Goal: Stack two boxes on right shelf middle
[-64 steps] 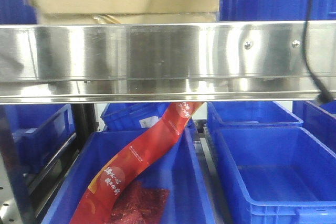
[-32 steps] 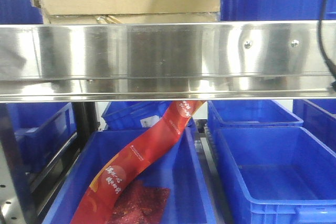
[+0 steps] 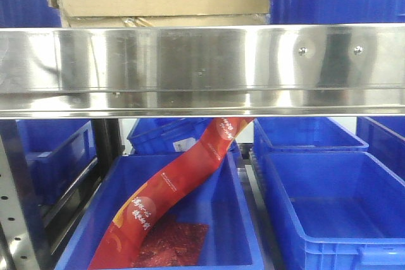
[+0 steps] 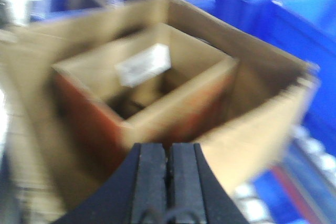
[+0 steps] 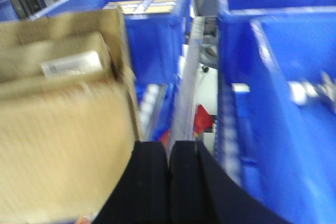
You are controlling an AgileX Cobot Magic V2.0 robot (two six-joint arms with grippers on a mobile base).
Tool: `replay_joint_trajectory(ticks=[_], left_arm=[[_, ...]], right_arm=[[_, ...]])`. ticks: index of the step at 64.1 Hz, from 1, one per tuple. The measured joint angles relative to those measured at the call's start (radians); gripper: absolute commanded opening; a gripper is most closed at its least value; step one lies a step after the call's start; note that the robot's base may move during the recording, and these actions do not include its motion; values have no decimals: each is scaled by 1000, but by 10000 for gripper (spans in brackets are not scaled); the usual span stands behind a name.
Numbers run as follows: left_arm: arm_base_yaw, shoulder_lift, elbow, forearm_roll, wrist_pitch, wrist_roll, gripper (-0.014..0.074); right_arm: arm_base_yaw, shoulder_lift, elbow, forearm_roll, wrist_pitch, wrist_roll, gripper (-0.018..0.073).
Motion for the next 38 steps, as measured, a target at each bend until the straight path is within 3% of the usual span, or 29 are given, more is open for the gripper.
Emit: replay_joint_trajectory(ticks=[18,26,38], left_arm=[[-2,-297,502,7,-321,-12,-111],[44,-440,722,-20,-471,-12,-105],[133,-638,1016,-62,-606,-13,-90]], right_arm=[[-59,-152,212,-12,-181,-2,-162],[-64,-219,321,-23,-242,-2,-162],[-70,-335,492,-32,-306,-2,-162]])
